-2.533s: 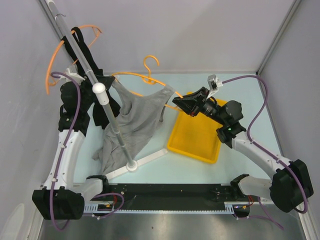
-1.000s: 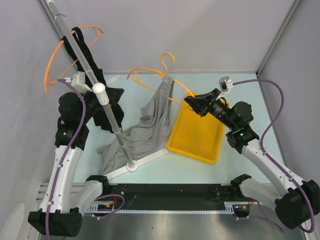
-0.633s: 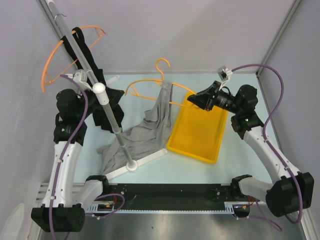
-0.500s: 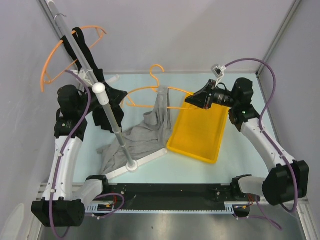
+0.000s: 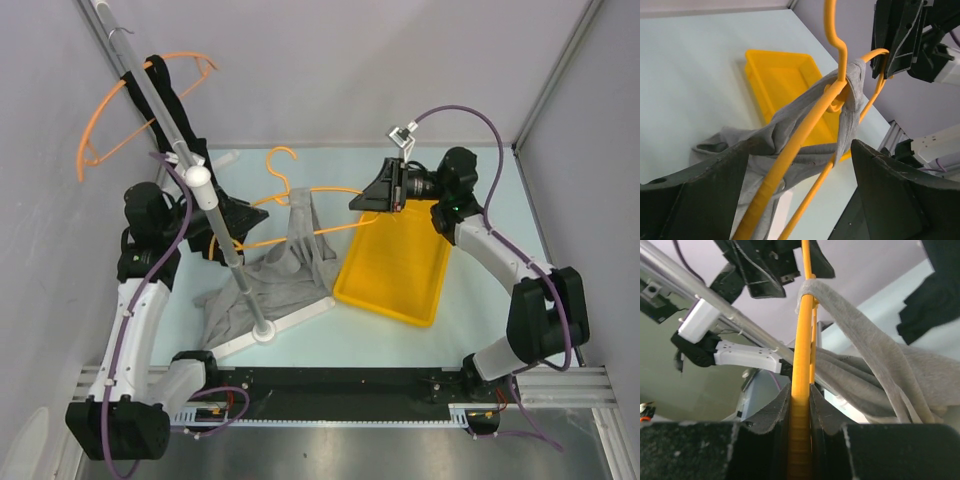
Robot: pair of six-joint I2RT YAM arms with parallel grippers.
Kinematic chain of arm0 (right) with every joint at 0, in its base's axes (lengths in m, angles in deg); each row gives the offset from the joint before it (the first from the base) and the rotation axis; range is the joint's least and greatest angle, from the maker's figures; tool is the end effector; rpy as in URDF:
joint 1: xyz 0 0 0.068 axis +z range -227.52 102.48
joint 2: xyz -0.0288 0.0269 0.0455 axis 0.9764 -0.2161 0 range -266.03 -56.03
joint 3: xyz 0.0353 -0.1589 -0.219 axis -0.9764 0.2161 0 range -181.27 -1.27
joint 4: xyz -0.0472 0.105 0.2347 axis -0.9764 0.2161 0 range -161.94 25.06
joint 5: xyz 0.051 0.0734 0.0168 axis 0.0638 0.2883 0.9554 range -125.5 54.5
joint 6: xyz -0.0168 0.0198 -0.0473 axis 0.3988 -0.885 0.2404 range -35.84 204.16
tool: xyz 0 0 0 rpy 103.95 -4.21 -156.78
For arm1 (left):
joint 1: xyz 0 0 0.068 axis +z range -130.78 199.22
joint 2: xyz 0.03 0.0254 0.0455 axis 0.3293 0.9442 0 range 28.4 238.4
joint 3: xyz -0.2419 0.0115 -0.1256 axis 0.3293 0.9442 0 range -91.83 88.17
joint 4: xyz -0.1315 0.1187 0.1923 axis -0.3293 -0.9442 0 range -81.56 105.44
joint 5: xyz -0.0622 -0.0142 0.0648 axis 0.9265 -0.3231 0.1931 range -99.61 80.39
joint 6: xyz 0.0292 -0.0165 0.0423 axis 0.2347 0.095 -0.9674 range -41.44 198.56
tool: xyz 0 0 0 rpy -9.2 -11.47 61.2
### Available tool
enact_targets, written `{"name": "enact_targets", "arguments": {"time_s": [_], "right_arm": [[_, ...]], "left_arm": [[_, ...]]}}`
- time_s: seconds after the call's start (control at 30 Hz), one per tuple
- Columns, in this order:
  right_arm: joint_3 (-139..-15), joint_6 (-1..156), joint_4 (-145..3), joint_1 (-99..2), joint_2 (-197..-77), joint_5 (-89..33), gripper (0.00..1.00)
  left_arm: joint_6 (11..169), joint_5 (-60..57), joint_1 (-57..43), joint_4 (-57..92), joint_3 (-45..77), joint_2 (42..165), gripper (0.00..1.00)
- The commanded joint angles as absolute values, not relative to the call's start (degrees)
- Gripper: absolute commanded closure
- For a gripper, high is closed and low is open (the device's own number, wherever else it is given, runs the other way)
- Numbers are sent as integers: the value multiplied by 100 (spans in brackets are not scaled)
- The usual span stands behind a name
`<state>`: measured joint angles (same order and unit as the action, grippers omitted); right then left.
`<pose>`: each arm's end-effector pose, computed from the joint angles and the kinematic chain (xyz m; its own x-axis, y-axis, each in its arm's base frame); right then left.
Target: Remove the tank top from the hanger
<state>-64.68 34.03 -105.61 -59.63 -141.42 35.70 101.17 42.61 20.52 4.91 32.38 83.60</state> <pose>0.3057 0.1341 0.3579 -0.6294 0.0567 -0.7750 -0.7770 -0.0336 0.6286 0.2086 -0.0235 0.3762 -0.4532 -0.2457 -0.8569 0.6394 0.5801 -0.5046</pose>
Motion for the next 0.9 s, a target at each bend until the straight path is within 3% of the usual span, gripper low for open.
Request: {"name": "enact_targets", "arguments": {"time_s": [0.0, 0.13, 0.17, 0.23, 0.3, 0.37, 0.43, 0.5, 0.53, 0.57, 0.6, 0.77, 0.87], "right_arm": [[-6833, 2213, -12228, -5783, -14462, 3860, 100], [-6912, 1343, -13257, -5766, -14831, 3886, 100], [-6973, 1141, -13485, -5766, -14962, 3895, 100], [-7017, 938, -13688, -5739, -15086, 3886, 100], [-7052, 832, -13839, -5739, -15165, 3816, 100], [-7044, 866, -13655, -5757, -15192, 3702, 87], [-7061, 1365, -13156, -5757, -15131, 3456, 84], [-7262, 2929, -11315, -5739, -15000, 2948, 76], [-7446, 3637, -9332, -5670, -14825, 2667, 73], [-7665, 4270, -8399, -5608, -14780, 1881, 60], [-8042, 5042, -7754, -5555, -14753, 1517, 54], [-8265, 5392, -6554, -5397, -14639, -55, 29], [-8370, 5814, -6026, -5152, -14332, -1462, 23]], "left_arm": [[10158, 4716, 2081, 779, 3403, 8087, 15], [10159, 4664, 2081, 630, 3552, 7894, 34], [10202, 4646, 2081, 630, 3587, 7859, 45], [10237, 4515, 2089, 543, 3588, 7806, 58], [10229, 4348, 2081, 384, 3500, 7753, 82], [10220, 4234, 2081, 208, 3413, 7674, 98], [10176, 3832, 2081, -2, 3360, 7569, 100], [10132, 3497, 2081, -134, 3324, 7375, 100], [10089, 3199, 2081, -213, 3324, 7297, 100], [10080, 3065, 2081, -240, 3307, 7217, 100], [10062, 2960, 2081, -293, 3298, 7095, 100], [10000, 2353, 2089, -539, 3201, 6900, 100], [10018, 2168, 2089, -679, 3183, 6804, 100]]}}
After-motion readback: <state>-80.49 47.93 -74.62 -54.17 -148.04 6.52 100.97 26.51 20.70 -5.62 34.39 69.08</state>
